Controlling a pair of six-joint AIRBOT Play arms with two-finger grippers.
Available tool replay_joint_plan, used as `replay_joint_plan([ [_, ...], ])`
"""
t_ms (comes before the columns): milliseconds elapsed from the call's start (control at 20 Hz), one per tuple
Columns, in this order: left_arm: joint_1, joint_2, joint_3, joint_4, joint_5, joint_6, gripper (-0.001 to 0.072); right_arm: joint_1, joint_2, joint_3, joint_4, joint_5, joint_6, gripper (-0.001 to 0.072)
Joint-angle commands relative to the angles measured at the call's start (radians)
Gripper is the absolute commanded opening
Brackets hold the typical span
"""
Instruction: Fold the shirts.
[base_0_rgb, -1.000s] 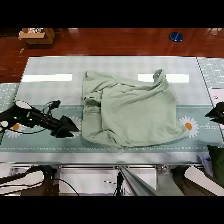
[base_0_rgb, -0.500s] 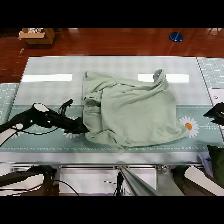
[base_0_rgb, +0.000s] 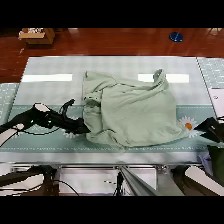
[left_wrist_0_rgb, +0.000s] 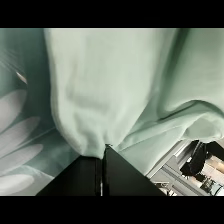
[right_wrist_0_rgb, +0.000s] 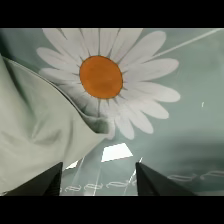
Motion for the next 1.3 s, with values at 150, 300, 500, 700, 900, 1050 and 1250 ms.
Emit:
replay_joint_plan([
  [150, 0.002, 0.0, 0.0, -0.003, -0.011, 0.003, 0.002, -0.021, 0.001, -0.138, 0.112, -0.148, -0.025, 0.0527],
  [300, 0.002, 0.0, 0.0, -0.002, -0.011, 0.003, 0.002, -0.021, 0.0, -0.164, 0.167, -0.183, -0.033, 0.0523],
  [500, 0.002, 0.0, 0.0, -0.028, 0.008, 0.004, 0.002, -0.021, 0.0, -0.203, 0.189, -0.21, -0.036, 0.045],
  [700, 0.002, 0.0, 0.0, -0.078, 0.012, 0.041, 0.0021, -0.021, -0.024, -0.235, 0.232, -0.211, -0.064, 0.0427],
  [900, 0.003, 0.0, 0.001, -0.077, 0.023, 0.041, 0.002, -0.021, -0.068, -0.235, 0.347, -0.155, -0.153, 0.0072],
  [1050, 0.018, 0.02, 0.04, -0.101, -0.006, 0.064, 0.0015, -0.021, -0.022, -0.174, 0.465, 0.008, -0.303, 0.0026],
  [1250, 0.109, 0.174, 0.24, -0.207, -0.074, 0.063, 0.0015, -0.021, 0.108, -0.005, 0.617, -0.063, -0.322, 0.0026],
])
